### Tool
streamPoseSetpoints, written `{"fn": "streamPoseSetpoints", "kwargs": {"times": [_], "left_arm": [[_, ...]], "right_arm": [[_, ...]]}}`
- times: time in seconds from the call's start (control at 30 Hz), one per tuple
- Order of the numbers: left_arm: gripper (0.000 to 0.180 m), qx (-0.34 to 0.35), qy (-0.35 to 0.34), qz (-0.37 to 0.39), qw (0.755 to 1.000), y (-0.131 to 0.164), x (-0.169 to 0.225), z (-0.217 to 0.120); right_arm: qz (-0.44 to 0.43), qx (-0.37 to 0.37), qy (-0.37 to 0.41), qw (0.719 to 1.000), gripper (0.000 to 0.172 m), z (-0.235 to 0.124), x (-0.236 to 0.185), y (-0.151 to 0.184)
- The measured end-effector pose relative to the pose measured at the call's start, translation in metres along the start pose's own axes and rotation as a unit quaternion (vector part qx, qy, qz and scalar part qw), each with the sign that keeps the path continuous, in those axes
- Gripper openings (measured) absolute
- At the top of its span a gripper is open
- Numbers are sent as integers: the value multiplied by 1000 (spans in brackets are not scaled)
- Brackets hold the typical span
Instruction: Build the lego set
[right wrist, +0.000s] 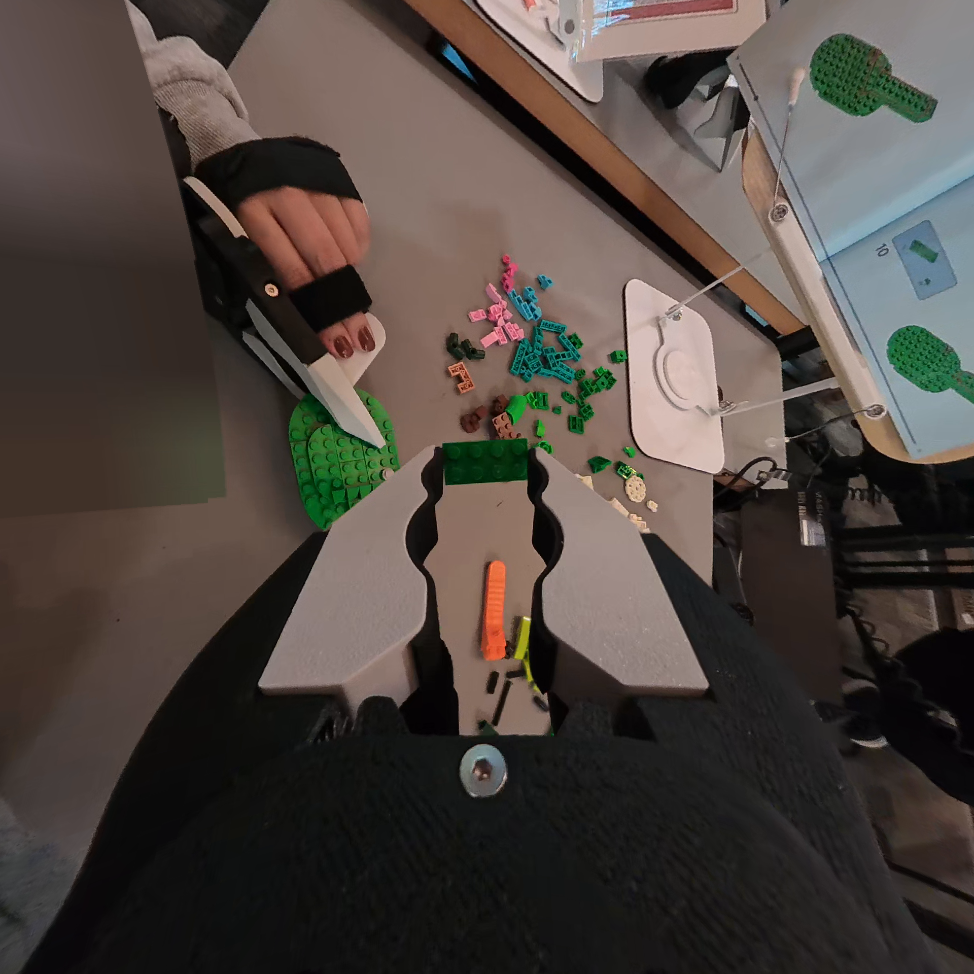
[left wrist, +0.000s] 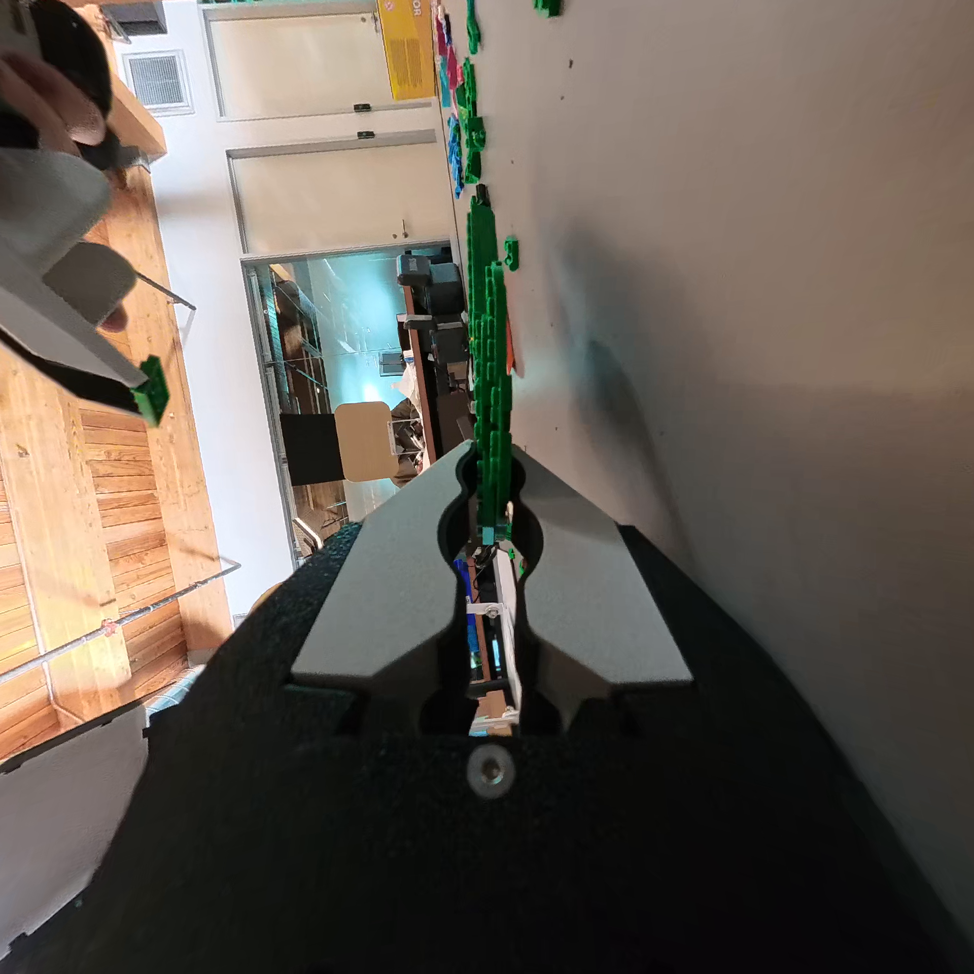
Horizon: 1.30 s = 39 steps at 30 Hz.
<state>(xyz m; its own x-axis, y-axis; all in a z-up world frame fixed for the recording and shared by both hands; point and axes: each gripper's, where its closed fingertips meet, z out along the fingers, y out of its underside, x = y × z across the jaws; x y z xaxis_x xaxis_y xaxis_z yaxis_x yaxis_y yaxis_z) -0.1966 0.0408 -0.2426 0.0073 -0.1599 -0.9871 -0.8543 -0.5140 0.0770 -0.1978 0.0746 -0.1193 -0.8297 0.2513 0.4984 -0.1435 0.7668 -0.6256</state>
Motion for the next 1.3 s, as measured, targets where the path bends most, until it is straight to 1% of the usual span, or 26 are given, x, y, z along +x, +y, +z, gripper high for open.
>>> {"fn": "streamPoseSetpoints", "kwargs": {"times": [0.43, 1.07, 1.2, 1.3], "left_arm": [[5, 3, 8, 2, 1000, -1, 4, -1], [5, -3, 16, -12, 1000, 3, 7, 4], [5, 0, 28, -25, 999, 3, 10, 5], [6, 0, 27, -24, 999, 3, 9, 6]], "right_arm": [[5, -41, -6, 999, 31, 9, -1, 16], [8, -48, -11, 999, 31, 11, -2, 19], [22, -51, -30, 998, 30, 13, -7, 22], [39, -65, -71, 995, 30, 20, -22, 29]]}}
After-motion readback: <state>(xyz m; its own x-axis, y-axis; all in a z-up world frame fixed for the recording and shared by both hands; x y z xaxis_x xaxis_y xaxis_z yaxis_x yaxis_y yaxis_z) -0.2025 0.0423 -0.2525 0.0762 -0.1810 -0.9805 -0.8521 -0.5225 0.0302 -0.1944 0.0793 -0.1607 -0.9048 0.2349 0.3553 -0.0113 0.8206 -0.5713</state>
